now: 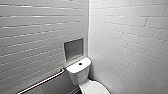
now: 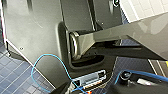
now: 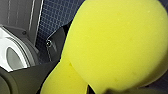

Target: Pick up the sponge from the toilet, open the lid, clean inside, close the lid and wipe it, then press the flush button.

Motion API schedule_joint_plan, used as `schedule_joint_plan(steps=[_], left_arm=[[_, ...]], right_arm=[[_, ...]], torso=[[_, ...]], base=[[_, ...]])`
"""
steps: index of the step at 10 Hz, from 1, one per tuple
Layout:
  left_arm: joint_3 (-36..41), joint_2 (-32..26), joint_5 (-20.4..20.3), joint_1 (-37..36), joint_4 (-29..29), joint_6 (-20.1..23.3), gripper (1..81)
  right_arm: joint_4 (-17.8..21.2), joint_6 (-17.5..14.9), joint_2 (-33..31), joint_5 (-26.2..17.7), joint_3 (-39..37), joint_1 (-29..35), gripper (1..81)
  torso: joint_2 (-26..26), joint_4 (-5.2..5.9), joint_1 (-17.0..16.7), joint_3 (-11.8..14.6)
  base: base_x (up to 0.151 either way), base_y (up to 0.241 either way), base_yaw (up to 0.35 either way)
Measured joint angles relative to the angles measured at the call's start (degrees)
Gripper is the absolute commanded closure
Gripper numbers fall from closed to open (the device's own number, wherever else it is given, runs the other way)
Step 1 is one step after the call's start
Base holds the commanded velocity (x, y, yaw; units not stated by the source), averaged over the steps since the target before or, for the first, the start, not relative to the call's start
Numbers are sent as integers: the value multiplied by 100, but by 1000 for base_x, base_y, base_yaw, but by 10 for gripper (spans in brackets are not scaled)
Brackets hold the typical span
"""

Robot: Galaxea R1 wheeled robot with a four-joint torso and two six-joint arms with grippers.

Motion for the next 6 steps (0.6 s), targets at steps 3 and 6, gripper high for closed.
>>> schedule_joint_plan(steps=[3,6], left_arm=[[-33,17,9,2,0,0,10],[-38,41,-30,-161,-1,0,10]], right_arm=[[-1,0,155,-7,-217,-50,811],[-4,-2,177,17,-290,96,811]], torso=[[647,0,-297,15],[1047,0,-332,11]], base=[[0,0,0],[0,0,0]])
